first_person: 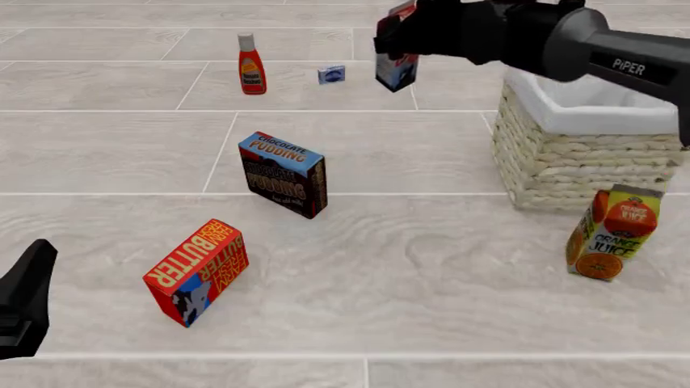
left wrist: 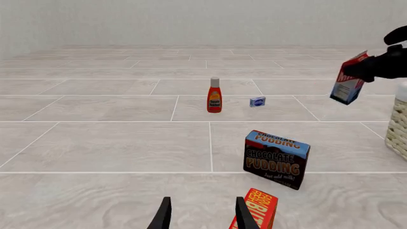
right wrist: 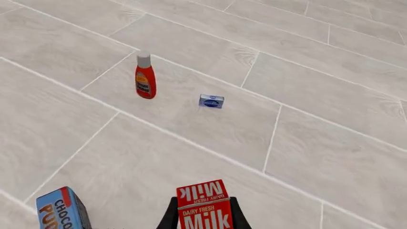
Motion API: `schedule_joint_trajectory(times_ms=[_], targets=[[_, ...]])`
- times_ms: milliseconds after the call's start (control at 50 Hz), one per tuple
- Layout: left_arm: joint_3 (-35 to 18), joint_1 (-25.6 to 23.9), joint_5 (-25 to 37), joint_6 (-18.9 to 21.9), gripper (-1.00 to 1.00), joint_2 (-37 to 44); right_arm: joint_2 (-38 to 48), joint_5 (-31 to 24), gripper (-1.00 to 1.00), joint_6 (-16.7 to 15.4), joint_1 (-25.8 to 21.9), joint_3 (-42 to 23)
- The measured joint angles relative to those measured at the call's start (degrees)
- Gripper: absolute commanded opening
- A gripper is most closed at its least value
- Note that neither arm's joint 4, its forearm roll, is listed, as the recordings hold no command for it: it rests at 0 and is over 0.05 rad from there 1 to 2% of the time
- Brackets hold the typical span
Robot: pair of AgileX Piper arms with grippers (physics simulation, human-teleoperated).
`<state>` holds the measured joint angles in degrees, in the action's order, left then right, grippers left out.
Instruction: Pick the milk and place it in the basket.
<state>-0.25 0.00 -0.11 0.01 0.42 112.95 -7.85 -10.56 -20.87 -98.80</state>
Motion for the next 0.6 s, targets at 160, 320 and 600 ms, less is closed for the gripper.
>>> schedule_joint_trajectory(times_ms=[160, 320, 600], targets=[[0.0, 0.0, 0.0, 0.0, 1.00, 0.0, -4.9, 0.2, -1.00, -0.2, 3.1, 4.2], [0.0, 0.0, 0.0, 0.0, 1.00, 0.0, -8.8, 0.7, -1.00, 0.0, 6.3, 7.7], [0.0, 0.0, 0.0, 0.0, 1.00, 0.0, -13.7, 1.7, -1.00, 0.6, 11.1, 11.8]])
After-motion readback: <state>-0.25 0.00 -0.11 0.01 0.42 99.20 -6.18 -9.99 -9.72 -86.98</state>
